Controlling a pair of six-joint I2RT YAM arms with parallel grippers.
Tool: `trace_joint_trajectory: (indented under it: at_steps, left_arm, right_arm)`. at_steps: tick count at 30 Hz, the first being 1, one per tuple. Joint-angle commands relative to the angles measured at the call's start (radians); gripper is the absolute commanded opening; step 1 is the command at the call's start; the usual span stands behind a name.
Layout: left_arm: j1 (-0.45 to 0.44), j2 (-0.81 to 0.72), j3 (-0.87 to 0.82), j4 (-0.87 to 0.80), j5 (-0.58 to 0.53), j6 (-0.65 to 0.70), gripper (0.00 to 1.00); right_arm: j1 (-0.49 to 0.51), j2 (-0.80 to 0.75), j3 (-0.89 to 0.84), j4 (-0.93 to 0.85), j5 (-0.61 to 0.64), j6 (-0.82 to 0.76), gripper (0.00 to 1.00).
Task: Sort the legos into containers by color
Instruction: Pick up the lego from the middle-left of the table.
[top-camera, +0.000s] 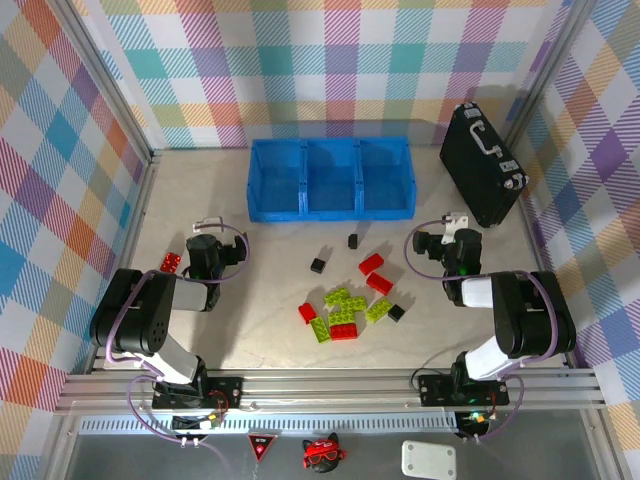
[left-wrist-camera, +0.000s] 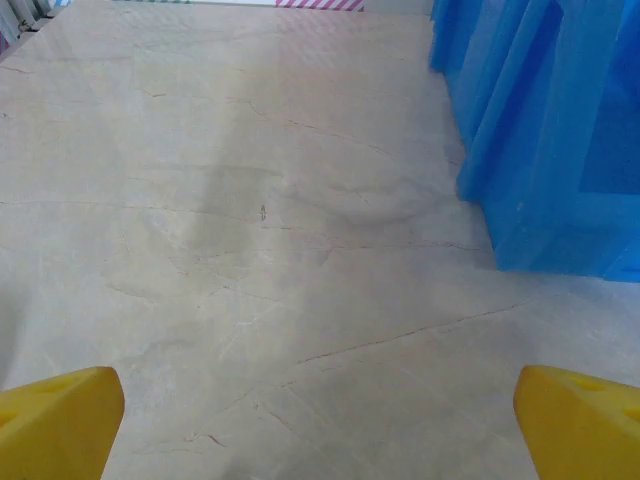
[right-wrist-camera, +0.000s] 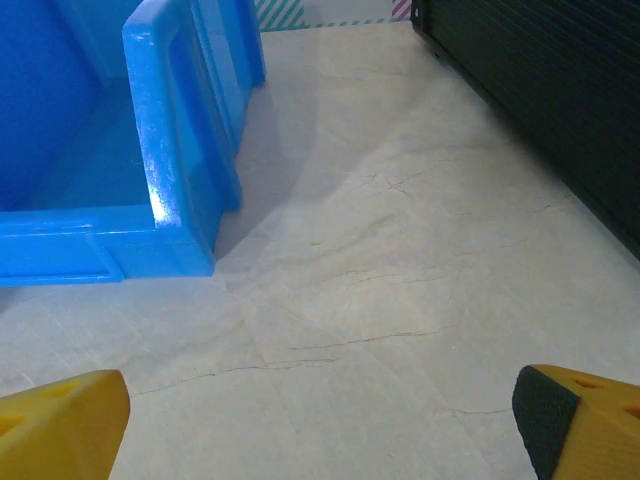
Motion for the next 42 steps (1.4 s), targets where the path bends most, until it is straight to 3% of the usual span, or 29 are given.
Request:
trace_joint_trajectory:
  at_steps: [1,38,42]
  left_arm:
    - [0.013,0.001,0.019,-0.002,0.013,0.01,1.0]
    - [0.013,-0.003,0.011,0.012,0.019,0.017,1.0]
    - [0.001,-0.039,0.012,-0.02,0.015,0.03,1.0]
  right_arm:
    - [-0.008,0.003,0.015,0.017,-0.012,-0.013,0.99]
    - [-0.008,-0.003,0.01,0.024,-0.008,-0.015,0.99]
    - [-0.007,-0.038,0.042,-0.065,-0.006,-0.014,0.99]
